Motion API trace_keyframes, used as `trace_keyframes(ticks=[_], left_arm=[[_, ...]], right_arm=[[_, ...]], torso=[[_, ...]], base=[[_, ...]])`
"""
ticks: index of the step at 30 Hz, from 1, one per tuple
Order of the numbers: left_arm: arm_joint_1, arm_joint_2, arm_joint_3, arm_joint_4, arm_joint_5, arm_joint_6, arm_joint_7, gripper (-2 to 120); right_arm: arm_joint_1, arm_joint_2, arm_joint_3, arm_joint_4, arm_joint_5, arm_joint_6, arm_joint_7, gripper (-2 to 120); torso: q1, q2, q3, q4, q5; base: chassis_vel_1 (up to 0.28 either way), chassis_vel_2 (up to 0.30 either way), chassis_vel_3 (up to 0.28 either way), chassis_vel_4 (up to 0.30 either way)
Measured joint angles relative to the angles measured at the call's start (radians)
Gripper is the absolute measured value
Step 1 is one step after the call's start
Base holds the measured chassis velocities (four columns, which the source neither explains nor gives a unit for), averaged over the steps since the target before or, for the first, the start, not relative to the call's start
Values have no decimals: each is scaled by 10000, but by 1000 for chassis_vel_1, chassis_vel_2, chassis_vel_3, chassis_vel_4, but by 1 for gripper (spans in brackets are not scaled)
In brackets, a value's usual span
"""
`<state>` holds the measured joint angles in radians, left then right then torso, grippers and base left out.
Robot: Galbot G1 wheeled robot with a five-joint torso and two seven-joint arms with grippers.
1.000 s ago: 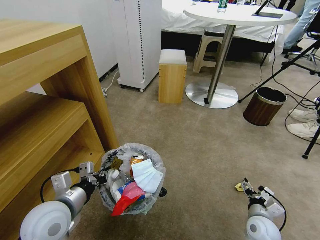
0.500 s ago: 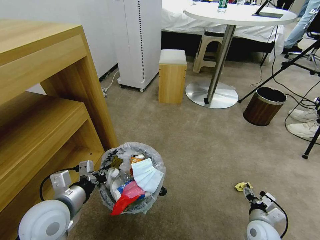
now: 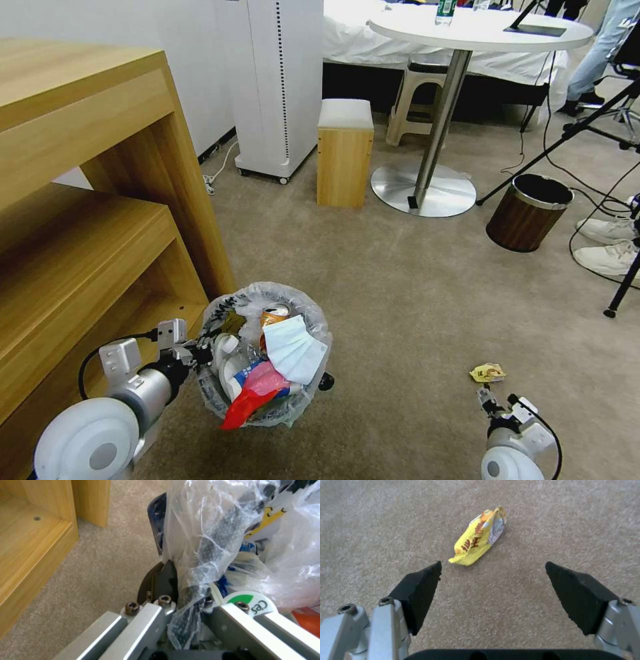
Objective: Pick up the trash bin and place the garbage on the floor into it.
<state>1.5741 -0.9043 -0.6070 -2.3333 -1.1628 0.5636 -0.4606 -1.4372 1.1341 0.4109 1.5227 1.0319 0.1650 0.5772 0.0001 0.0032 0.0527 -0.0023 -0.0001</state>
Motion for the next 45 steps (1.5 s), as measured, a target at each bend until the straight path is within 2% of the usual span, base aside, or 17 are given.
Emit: trace_keyframes(ticks=[30, 45], left_arm=[[202, -79, -143, -135, 32, 8, -65, 0], [190, -53, -148, -19, 47, 20, -95, 0]], right_arm=[[386, -168, -257, 7, 278, -155, -402, 81], [294, -467, 163, 1243, 1262, -561, -404, 81]], torso=[[0, -1, 0, 0, 2], [0, 0, 0, 0, -1]], base=[[0, 0, 0, 0], [0, 0, 0, 0]])
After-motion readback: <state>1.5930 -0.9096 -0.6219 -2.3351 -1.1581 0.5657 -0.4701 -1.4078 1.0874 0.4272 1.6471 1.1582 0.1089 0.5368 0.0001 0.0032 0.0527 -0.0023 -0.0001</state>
